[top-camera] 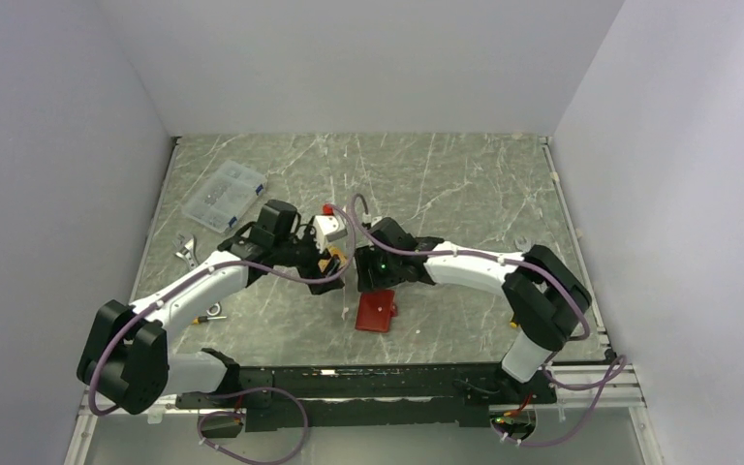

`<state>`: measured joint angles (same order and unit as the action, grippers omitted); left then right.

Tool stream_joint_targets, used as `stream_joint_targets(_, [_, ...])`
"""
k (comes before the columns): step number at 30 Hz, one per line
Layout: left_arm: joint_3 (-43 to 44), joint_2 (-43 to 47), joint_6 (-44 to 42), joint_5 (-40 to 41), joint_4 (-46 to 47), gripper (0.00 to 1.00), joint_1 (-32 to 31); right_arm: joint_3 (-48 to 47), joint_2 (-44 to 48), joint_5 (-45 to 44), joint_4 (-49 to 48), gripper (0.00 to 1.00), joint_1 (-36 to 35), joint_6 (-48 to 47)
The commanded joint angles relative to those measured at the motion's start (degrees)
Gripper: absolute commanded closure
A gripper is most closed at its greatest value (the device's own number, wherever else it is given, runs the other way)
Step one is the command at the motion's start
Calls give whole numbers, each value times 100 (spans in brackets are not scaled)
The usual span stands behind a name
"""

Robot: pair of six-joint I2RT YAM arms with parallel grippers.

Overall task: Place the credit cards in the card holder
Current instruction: Close the card holder at the center of the board.

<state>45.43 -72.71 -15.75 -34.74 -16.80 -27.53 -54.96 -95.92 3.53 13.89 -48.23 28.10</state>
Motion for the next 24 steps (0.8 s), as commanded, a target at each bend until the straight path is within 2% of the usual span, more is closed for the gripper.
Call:
stream_joint_targets(1, [-82, 83, -811, -266, 373, 11, -340, -26, 714, 64, 114, 38, 326, 49])
stream_joint_targets(5, [-258, 166, -1535, -154, 344, 21, -609, -99, 1246, -272, 537, 36, 514, 576])
stream_joint_targets(9, [-484, 180, -2410, 143, 318, 30, -1025, 246, 1692, -479, 960, 40, 521, 1234])
stream_joint_targets(13, [-787, 81, -3062, 784, 528, 32, -1705, 793, 2149, -406, 1001, 45, 391, 1751])
stream_joint_targets(16, [-869, -86, -3342, 1206, 732, 32, -2162, 825, 2251, -380, 1145, 46, 270, 1922])
stream_joint_targets(21, [-946, -433, -3618, 2130, 1188, 31, -2901, 617, 2005, -394, 1409, 46, 145, 1972])
stream_joint_targets(24, [-947, -624, -3647, 2414, 1302, 30, -3195, 509, 1808, -382, 1439, 48, 70, 1976])
